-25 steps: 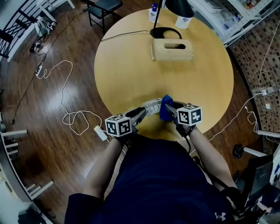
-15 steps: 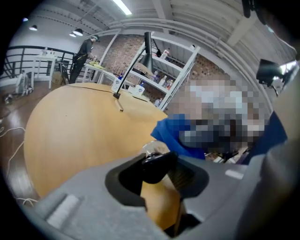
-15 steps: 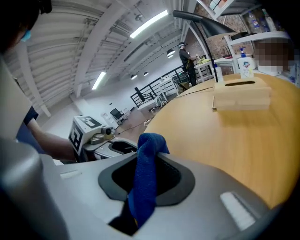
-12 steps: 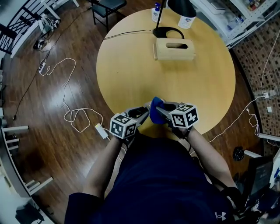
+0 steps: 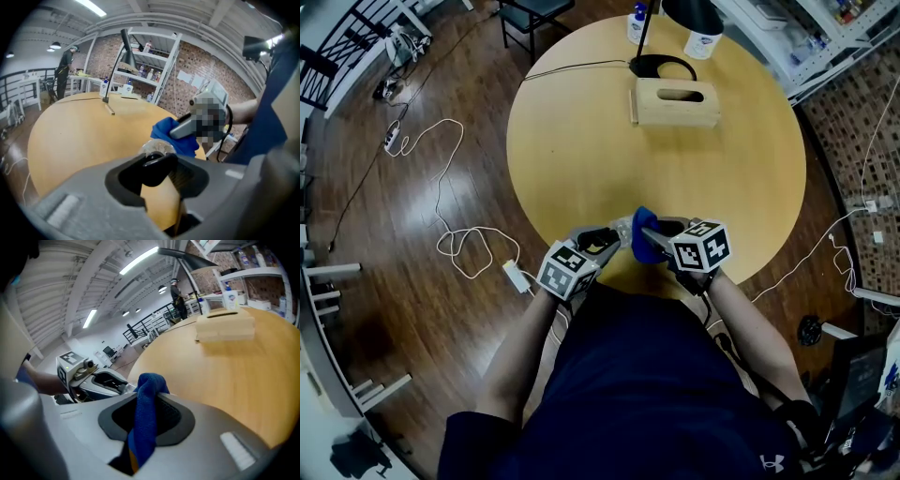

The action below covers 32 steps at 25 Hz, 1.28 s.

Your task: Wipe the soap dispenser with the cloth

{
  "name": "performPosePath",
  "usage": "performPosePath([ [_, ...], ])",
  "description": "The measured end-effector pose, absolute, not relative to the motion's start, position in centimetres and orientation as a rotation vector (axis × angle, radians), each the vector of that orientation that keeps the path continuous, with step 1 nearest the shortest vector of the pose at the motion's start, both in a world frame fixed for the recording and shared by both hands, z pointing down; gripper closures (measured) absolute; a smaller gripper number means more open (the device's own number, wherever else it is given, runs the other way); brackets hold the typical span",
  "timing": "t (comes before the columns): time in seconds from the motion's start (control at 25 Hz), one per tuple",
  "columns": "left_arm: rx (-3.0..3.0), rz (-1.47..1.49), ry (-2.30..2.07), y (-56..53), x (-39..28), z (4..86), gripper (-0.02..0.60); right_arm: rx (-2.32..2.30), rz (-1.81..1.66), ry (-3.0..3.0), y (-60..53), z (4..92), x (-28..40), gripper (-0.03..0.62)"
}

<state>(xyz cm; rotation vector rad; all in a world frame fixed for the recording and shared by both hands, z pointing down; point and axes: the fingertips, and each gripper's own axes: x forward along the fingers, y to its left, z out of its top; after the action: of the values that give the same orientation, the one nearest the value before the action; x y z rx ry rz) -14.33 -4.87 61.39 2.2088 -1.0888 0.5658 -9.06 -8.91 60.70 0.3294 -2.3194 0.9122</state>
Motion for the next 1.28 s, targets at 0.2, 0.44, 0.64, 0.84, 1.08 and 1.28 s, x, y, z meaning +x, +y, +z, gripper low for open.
performPosePath([
  [0.2,2.3,0.707,-1.03,-4.6,-13.6,61.1,0.445,0.187,0.886,-2.368,-6.7,58.3,-11.3,0.514],
  [0.44,2.341,0.796,-1.006,-4.0,-13.3,61.2,0.445,0.388,0.969,-2.266,-9.7,62.6,-6.5,0.514],
  [0.64,2.415,0.935,-0.956,-3.4,-13.0,61.6,0.445,0.466,0.97,-2.198,-11.0,64.2,-4.5,0.514],
  [0.84,2.49,1.08,-0.91,-3.1,-12.7,61.9,0.445,0.304,0.908,-2.274,-7.8,60.9,-8.6,0.514],
  [1.08,2.632,1.314,-0.831,-2.8,-11.9,61.6,0.446,0.199,0.881,-2.333,-5.7,58.7,-10.9,0.514],
  [1.28,2.766,1.517,-0.776,-3.4,-11.1,61.3,0.446,0.408,0.962,-2.269,-9.3,61.5,-6.9,0.514],
])
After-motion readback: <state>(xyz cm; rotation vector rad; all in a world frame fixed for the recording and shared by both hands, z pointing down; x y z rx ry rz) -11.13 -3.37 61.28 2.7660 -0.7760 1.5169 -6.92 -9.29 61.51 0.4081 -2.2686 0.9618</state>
